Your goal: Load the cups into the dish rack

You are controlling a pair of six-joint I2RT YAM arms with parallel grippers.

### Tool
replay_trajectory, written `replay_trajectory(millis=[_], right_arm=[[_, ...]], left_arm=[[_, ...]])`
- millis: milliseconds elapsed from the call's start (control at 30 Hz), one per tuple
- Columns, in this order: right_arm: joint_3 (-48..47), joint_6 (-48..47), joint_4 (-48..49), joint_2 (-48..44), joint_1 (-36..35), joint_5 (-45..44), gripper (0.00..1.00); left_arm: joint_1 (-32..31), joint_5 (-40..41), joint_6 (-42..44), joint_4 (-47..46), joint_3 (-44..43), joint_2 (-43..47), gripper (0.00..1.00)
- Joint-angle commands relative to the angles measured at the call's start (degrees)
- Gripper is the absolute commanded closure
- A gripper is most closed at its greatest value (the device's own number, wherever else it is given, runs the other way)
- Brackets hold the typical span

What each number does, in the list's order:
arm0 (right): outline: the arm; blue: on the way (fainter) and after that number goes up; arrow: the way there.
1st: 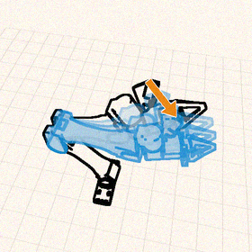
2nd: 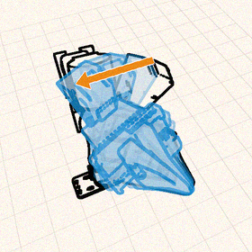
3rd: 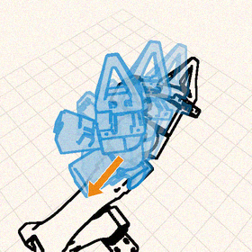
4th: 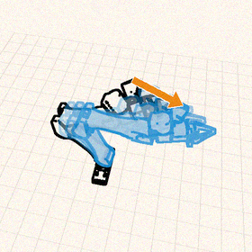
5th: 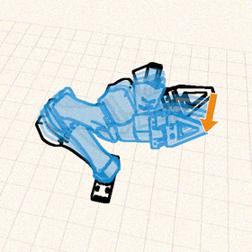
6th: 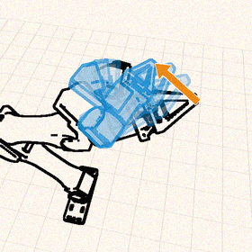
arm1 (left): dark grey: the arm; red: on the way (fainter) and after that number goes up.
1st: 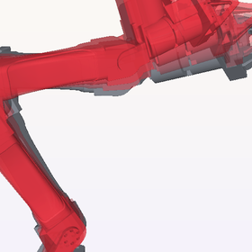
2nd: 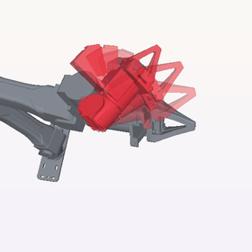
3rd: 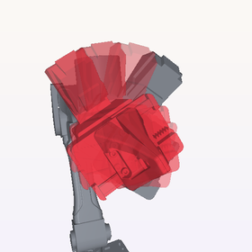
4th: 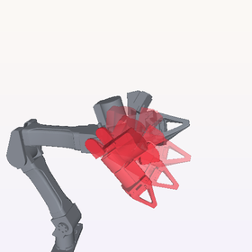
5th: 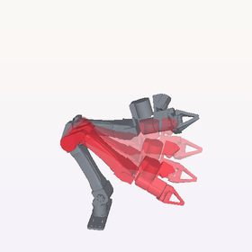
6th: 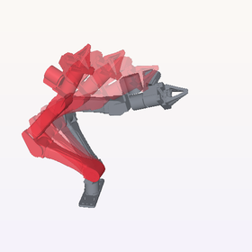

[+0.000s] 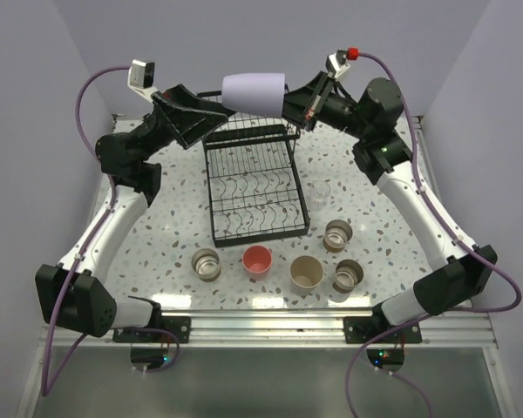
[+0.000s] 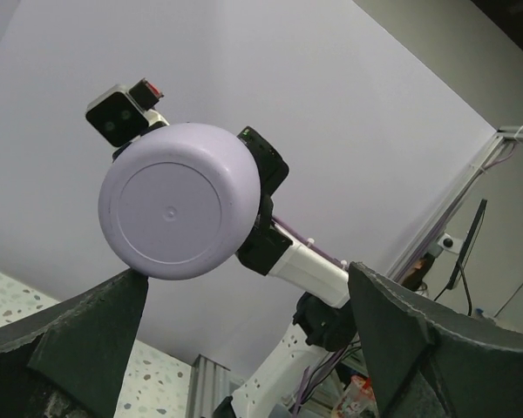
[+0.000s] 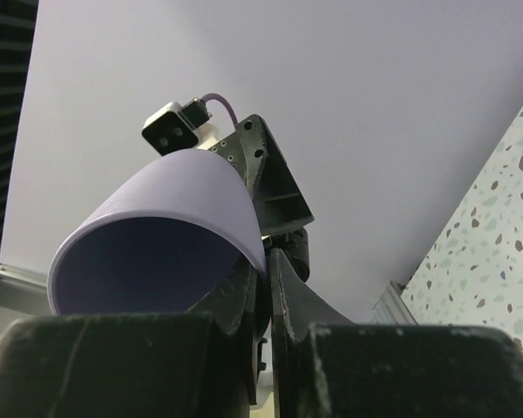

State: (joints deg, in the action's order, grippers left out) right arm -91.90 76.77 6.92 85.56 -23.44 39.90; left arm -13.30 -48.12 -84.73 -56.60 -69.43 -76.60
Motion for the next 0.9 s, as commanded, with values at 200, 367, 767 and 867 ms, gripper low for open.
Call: replay_trajectory(millis=[200, 367, 767, 867], right_arm=[[-0.48, -7.77, -4.55, 0.14, -3.81, -2.02, 1.00], [0.23, -8.83, -4.81, 0.48, -3.98, -1.05, 1.00], [-2.06, -12.17, -10.43, 1.98, -3.89, -1.57, 1.00], [-1.53, -12.61, -11.31, 1.72, -3.89, -3.07, 1.00]], left_arm=[[-0.32, 0.83, 7.63, 4.54, -0.62, 1.98, 0.00], [-0.32, 3.38, 11.77, 8.07, 0.08, 3.38, 0.00], [-0.32, 7.51, 12.48, 4.66, 3.77, 3.56, 0.40], [-0.41, 8.04, 12.48, 4.56, 4.92, 3.91, 0.67]])
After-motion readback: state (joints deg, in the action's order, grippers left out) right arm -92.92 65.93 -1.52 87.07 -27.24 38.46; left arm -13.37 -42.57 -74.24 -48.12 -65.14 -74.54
